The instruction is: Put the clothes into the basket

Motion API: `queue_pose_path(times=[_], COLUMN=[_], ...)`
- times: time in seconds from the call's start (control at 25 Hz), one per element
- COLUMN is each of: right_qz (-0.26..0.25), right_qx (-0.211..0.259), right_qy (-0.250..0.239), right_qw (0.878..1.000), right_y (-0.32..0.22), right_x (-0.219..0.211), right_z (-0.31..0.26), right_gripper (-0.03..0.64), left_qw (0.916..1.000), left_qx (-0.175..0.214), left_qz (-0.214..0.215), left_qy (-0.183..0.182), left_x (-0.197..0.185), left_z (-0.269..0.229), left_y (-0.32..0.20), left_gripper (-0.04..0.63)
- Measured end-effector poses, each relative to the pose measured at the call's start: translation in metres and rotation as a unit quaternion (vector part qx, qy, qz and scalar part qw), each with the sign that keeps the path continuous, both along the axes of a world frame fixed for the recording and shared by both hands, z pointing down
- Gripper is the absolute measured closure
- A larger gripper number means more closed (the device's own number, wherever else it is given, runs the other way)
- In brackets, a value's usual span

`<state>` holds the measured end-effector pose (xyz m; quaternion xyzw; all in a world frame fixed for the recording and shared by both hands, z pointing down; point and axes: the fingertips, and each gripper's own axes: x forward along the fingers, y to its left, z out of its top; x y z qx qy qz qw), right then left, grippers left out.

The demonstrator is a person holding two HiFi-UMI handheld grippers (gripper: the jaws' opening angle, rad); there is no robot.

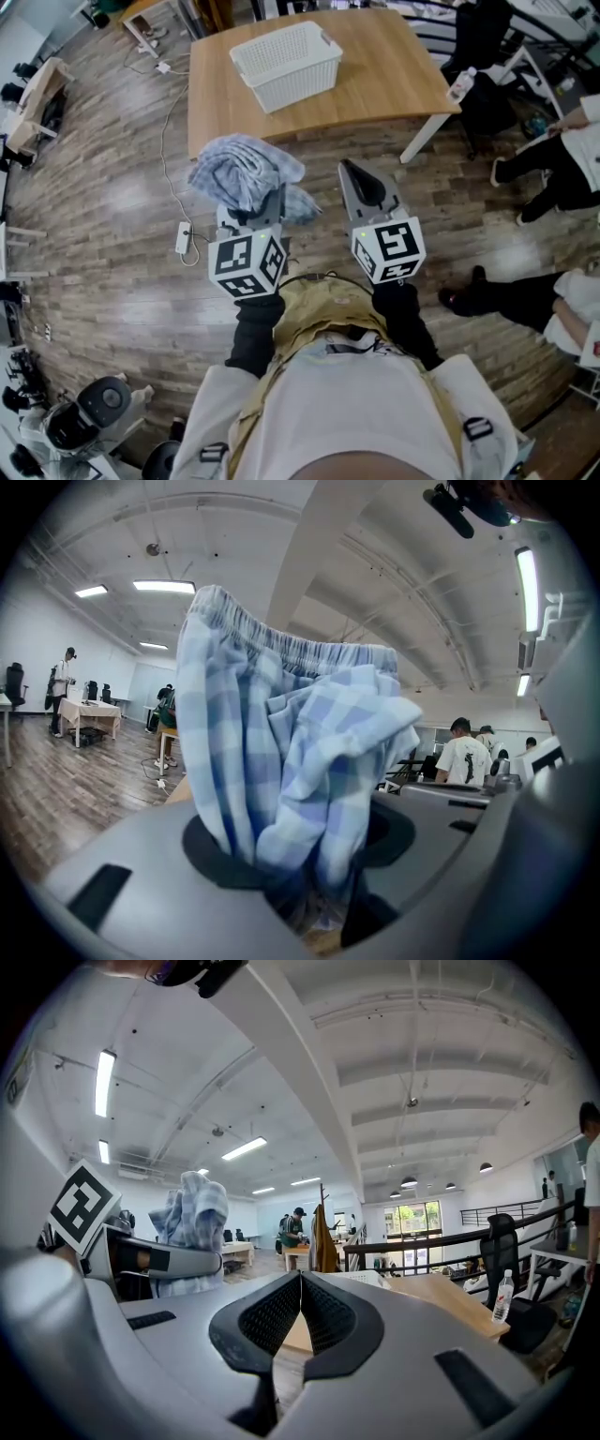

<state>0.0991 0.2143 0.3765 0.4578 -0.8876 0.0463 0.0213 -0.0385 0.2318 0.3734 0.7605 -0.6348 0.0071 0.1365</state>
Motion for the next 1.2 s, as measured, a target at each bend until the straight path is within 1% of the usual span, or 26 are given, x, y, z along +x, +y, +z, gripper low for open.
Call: queue_pose_path(times=[0.16, 0.28, 0.6, 0.88, 1.0, 1.2], right_qz=[-0.004, 0.003, 0.005, 0.014, 0.017, 0.015], right_qx=[-0.007, -0.01, -0.023, -0.022, -0.026, -0.03], right_qy=[0.002, 0.002, 0.005, 0.014, 0.017, 0.009], right_qw=[1.0, 1.0, 1.0, 1.0, 0.999, 0.999], right_y=[0.004, 0.0, -0.016, -0.058, -0.077, -0.122], right_x=[0.01, 0.014, 0.007, -0.001, -0.007, -0.026], right_z=[0.007, 0.012, 0.032, 0.034, 0.038, 0.038], right_gripper=[0.595, 0.595, 0.595, 0.595, 0.595, 0.595], left_qw=[1.0, 0.9999, 0.9997, 0.9998, 0.9998, 0.9995], left_qx=[0.003, 0.0, -0.011, -0.014, -0.021, -0.028], left_qz=[-0.008, -0.013, -0.02, -0.012, -0.003, 0.011], left_qy=[0.0, 0.0, -0.002, 0.003, 0.004, -0.004], left_x=[0.007, 0.007, -0.006, -0.017, -0.019, -0.029], left_z=[0.0, 0.004, 0.02, 0.027, 0.033, 0.037], left_y=[0.005, 0.006, -0.013, -0.06, -0.081, -0.125], left_gripper=[0.376, 0.376, 0.376, 0.376, 0.376, 0.376])
